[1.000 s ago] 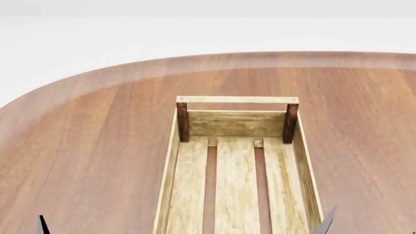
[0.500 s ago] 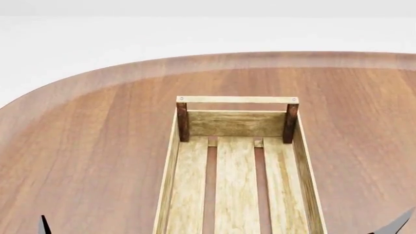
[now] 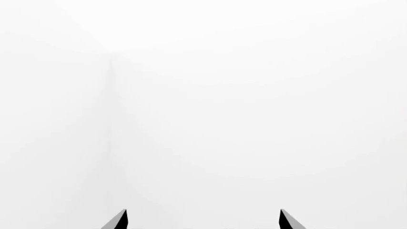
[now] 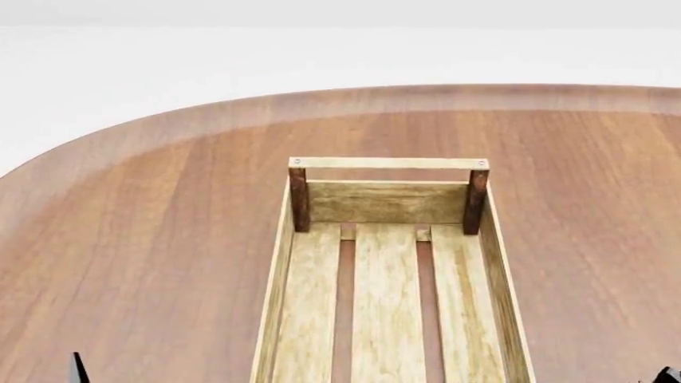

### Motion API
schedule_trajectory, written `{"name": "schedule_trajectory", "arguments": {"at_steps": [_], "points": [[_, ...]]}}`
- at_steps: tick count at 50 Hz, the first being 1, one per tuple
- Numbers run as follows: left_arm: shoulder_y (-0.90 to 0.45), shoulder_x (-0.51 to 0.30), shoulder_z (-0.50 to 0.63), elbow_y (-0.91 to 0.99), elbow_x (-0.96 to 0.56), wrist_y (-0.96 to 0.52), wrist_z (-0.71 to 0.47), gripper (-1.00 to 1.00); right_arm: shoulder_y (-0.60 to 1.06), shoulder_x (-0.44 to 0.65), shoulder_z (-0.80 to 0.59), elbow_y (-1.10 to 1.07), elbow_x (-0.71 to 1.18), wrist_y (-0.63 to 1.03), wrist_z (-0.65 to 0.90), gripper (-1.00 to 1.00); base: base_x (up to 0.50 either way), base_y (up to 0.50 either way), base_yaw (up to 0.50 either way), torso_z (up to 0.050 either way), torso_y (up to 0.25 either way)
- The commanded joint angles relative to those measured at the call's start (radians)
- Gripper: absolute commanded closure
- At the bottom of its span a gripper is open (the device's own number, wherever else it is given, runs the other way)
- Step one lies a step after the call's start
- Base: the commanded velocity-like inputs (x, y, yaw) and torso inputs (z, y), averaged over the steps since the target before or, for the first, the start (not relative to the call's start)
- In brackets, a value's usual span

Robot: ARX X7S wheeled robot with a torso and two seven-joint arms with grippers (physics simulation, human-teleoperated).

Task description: Pick up the cream cheese and put it in the tray.

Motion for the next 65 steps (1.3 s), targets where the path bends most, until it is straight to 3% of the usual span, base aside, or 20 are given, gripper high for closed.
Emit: {"name": "schedule_trajectory", "arguments": {"at_steps": [1, 65], "points": [[-0.004, -0.001, 0.006, -0.004, -0.002, -0.006, -0.002, -1.0, 0.014, -0.005, 0.074, -0.023, 0.055, 0.102, 0.047, -1.0, 0.0, 0.0, 0.0, 0.0, 0.0], [-0.011, -0.016, 0.026, -0.001, -0.001, -0.02, -0.027, -1.0, -0.083, -0.006, 0.237, 0.04, 0.15, 0.118, 0.099, -1.0, 0.0, 0.0, 0.0, 0.0, 0.0]]}}
